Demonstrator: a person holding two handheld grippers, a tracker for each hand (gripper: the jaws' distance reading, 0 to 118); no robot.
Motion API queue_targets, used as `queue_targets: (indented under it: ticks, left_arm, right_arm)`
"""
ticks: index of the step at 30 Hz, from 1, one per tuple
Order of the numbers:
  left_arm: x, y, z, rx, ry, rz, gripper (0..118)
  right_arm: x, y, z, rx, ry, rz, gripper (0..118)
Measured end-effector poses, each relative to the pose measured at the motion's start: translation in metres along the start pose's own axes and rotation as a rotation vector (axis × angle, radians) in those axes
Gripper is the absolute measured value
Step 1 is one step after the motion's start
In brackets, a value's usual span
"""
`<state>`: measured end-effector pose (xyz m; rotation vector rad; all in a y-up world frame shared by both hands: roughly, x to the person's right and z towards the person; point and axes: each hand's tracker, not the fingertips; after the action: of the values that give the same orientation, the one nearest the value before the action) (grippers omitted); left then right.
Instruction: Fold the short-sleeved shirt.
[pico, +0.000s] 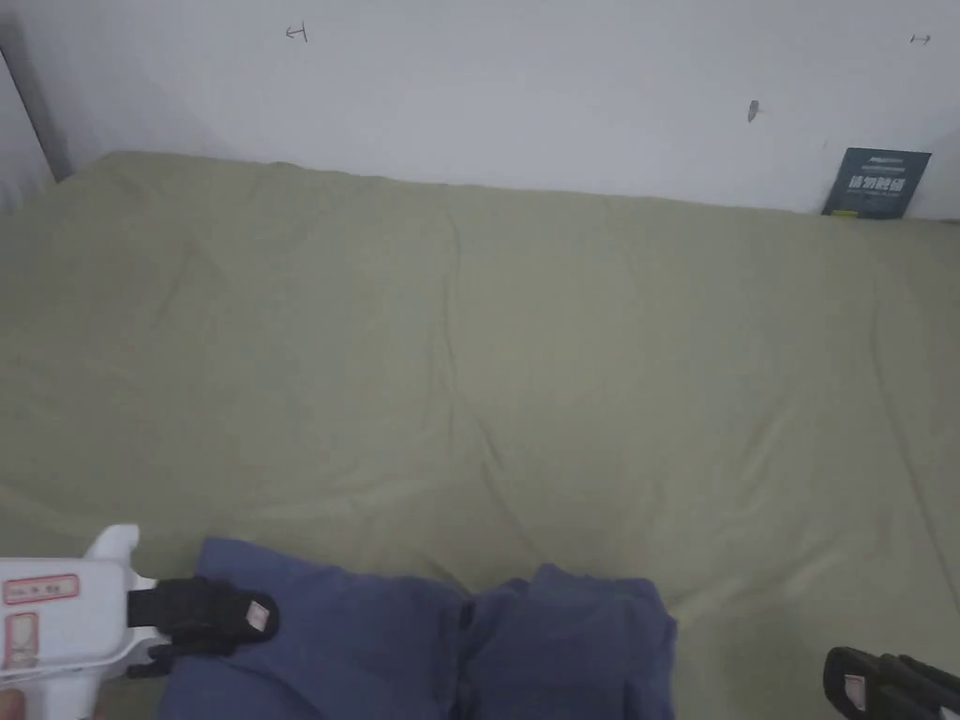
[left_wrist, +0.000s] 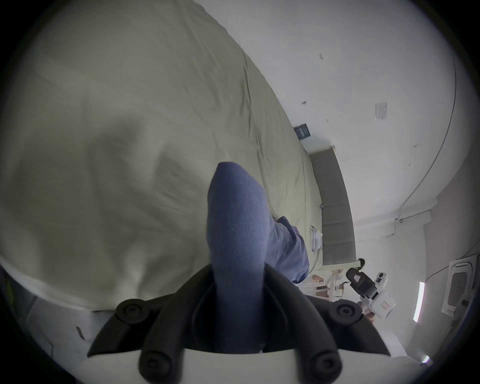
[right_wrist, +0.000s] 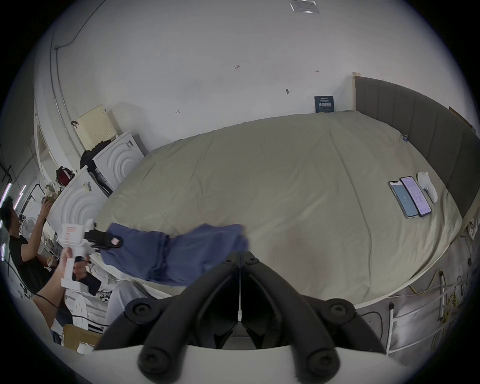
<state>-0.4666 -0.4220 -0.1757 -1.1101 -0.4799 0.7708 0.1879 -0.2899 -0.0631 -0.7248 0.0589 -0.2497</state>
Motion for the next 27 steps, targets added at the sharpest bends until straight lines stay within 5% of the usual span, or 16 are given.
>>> queue_targets:
  ticks: [10,19,27]
  left_arm:
    - [0.136,0.002,0.057,0.073,0.372,-0.193,10]
    - [0.27,0.004,-0.027,-0.036,0.544,-0.526,10]
    - [0.31,-0.012,-0.148,-0.155,0.7,-0.667,11]
  right_arm:
    - [0.001,0.003,-0.001,0.009,0.019,-0.003,2]
    - [0.01,-0.004,0.01,0.006,0.017,0.014,2]
    - [0.031,-0.01,0.025,0.013,-0.017,-0.024,2]
